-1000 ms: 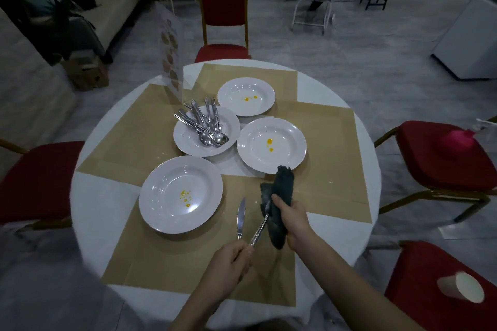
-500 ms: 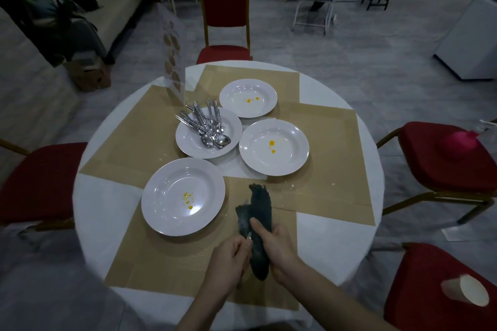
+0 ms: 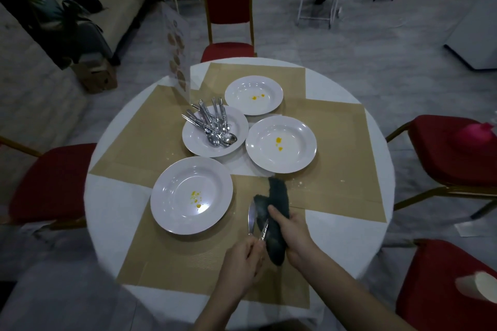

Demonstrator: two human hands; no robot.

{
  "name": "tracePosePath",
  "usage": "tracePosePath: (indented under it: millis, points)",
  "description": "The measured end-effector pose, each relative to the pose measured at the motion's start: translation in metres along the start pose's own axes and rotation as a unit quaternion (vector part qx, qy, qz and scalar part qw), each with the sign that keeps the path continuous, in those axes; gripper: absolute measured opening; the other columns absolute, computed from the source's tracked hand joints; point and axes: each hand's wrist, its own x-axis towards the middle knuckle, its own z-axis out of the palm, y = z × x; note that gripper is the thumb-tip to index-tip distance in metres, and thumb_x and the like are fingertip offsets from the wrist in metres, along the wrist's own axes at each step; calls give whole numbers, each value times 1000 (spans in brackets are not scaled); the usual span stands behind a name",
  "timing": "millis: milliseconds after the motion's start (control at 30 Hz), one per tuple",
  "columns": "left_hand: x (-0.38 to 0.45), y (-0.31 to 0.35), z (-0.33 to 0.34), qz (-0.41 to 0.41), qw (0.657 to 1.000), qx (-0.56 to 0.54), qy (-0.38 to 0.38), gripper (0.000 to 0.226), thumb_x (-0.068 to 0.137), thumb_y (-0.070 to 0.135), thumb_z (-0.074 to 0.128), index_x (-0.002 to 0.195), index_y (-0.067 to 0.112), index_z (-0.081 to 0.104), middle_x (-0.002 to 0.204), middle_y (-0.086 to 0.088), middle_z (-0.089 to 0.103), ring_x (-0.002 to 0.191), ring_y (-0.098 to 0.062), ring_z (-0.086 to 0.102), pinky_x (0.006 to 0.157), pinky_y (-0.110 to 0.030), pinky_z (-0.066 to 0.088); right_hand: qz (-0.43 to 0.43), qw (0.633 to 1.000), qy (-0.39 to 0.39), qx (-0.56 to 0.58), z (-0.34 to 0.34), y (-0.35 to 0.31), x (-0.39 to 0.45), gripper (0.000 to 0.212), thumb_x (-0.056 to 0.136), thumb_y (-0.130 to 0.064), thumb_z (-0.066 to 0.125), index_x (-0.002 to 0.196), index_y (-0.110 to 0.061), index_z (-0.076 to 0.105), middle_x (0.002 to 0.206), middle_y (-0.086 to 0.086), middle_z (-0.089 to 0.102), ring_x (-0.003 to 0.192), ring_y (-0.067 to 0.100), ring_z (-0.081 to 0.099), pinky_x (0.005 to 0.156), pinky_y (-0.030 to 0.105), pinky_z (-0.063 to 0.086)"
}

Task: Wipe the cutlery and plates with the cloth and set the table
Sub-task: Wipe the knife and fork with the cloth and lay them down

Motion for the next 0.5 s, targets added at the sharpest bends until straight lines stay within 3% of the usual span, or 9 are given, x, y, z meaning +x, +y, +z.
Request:
tracePosePath:
  millis: [133,233,367,500]
  points:
    - [-11,-4,-3,20,1000,3,-21,31,98,23,50,67,18,51,58,2,51,55,-16,45,58,-32,39,-27,997,64,16,-3,-20,19,26,89,-17,68,100,6,66,84,18,70,72,29,66,69,36,55]
    - [-12,0,-8,23,1000,7,-10,32,98,24,49,66,18,51,54,1,53,53,-14,47,56,-28,38,-21,999,18,-27,-4,-24,20,28,88,-21,69,103,2,66,90,18,72,81,31,68,79,41,55]
    - [-10,3,-11,0,1000,-23,-11,35,100,24,47,66,16,47,56,-6,51,55,-18,47,53,-26,37,20,997,-51,-45,4,-15,15,24,86,-24,71,99,-4,68,86,14,75,78,28,71,77,39,57]
    - [-12,-1,-8,2,1000,-17,-23,31,98,23,50,68,16,52,53,4,51,52,-12,45,54,-24,37,-7,999,41,-32,-6,-23,28,24,87,-16,69,102,2,66,85,17,70,74,29,66,70,36,53]
